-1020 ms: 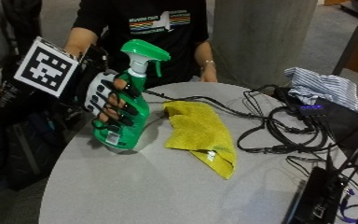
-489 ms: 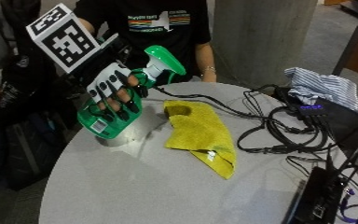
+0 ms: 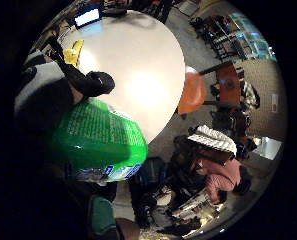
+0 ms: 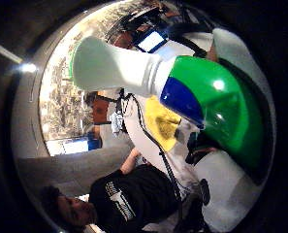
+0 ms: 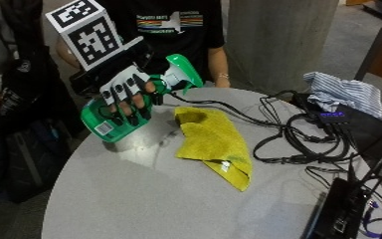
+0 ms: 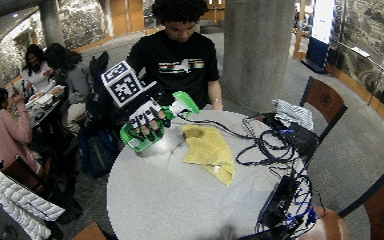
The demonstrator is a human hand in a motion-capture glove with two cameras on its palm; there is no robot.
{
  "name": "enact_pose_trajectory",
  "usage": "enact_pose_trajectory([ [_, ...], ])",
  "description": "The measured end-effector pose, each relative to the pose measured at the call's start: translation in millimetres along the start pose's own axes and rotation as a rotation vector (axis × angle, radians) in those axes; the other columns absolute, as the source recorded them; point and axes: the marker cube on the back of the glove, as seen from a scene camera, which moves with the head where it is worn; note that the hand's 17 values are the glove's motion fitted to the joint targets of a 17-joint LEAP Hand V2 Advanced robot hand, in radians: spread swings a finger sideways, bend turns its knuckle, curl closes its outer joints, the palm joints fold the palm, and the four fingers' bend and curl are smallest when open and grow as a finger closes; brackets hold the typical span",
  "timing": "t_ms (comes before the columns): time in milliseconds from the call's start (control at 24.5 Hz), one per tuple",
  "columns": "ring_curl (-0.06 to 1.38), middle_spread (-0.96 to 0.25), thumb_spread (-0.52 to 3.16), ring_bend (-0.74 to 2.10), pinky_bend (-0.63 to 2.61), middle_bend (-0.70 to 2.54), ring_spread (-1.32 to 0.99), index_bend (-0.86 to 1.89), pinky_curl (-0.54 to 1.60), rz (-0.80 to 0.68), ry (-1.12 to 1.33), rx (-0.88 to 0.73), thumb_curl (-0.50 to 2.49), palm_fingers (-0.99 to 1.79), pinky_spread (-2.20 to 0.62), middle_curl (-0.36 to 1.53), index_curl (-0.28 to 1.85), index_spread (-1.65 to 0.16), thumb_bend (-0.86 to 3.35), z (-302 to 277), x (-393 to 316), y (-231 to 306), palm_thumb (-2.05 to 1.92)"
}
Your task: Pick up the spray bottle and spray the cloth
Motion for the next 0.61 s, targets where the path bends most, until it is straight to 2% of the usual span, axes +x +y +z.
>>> enact_pose_trajectory([
  [612, 0.37, -0.02, 0.72, 0.47, 0.61, 0.19, 0.00, 0.09, 0.33, -0.013, 0.076, -0.100, 0.61, 1.06, 0.07, 0.40, 0.23, -0.28, -0.03, 8, -13, 0, 0.98],
])
